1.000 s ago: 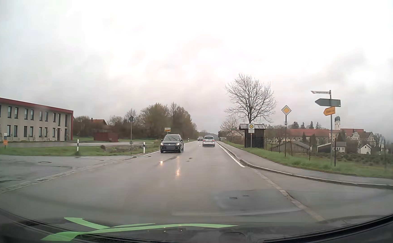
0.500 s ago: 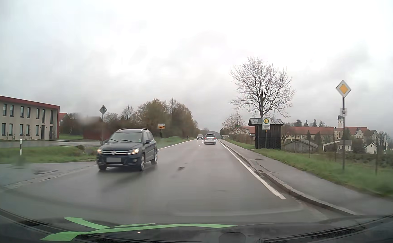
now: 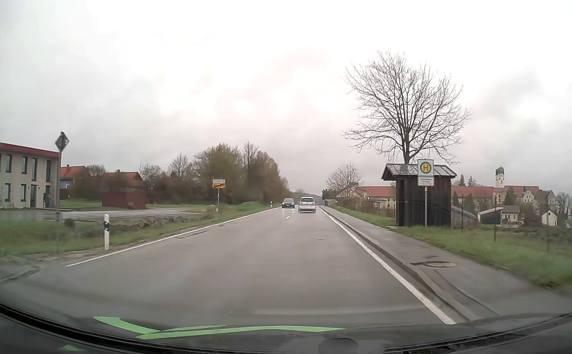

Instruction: Follow the waypoints while adhering to traffic rules and regulations

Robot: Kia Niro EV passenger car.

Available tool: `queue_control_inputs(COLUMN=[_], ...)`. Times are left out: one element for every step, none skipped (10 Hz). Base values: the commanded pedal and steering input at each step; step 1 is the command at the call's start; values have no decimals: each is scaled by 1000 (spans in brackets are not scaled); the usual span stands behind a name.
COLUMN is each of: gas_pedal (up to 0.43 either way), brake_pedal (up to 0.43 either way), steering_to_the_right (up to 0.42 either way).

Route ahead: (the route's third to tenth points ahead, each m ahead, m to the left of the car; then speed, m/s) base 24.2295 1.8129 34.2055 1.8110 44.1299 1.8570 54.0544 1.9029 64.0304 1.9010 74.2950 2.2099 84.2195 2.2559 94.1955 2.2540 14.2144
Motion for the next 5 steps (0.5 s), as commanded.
queue_control_inputs(gas_pedal=[169, 177, 177, 177, 157], brake_pedal=[0, 0, 0, 0, 0], steering_to_the_right=[-2, -2, -2, -2, -1])
